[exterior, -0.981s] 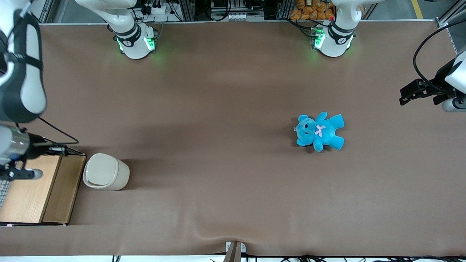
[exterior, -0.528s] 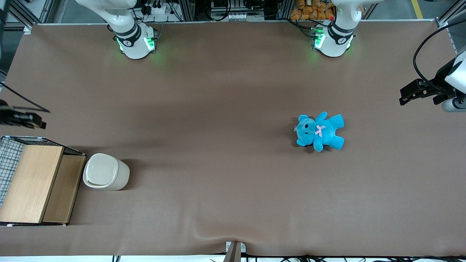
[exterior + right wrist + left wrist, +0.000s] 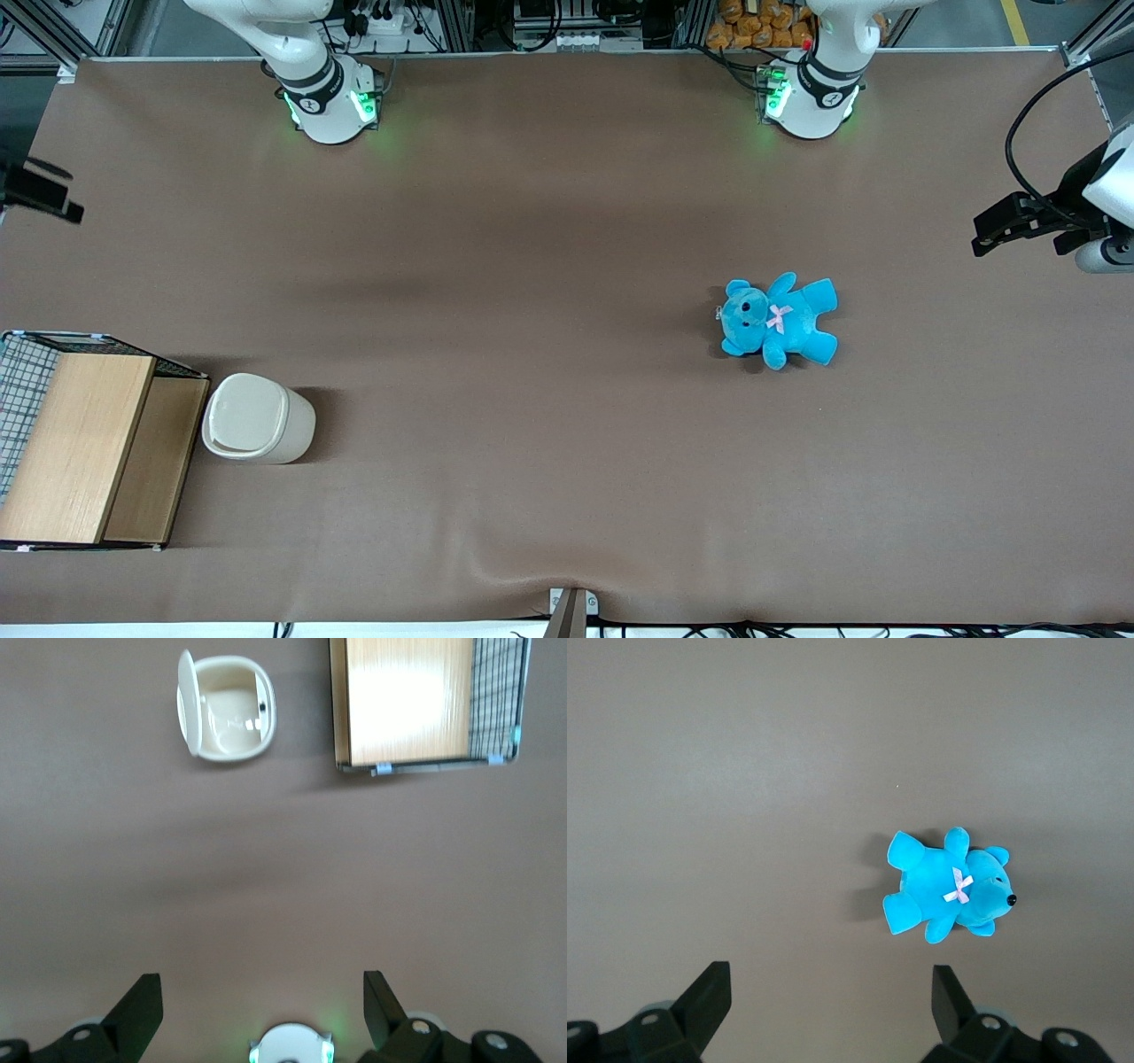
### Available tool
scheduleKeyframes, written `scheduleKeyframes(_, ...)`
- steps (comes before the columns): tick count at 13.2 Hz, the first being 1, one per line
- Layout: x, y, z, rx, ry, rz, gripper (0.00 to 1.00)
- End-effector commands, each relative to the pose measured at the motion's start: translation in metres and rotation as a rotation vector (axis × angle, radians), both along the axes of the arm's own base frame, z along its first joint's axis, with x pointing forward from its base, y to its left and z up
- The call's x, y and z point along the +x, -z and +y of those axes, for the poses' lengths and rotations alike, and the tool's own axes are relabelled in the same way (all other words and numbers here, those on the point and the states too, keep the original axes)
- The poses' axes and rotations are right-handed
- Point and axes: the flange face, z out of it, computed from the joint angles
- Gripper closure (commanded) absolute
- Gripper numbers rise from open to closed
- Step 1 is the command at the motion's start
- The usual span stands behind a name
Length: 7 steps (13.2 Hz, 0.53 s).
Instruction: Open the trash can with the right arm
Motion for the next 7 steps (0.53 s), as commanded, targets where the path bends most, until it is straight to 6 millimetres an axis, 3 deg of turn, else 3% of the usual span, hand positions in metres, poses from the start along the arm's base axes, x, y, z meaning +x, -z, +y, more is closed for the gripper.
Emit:
scheduleKeyframes(1, -0.017, -0.011, 0.002, -0.014, 0.022, -0.001, 0.00)
scheduleKeyframes(7, -0.029, -0.022, 0.009, -0.030, 0.024, 0.009, 0.00)
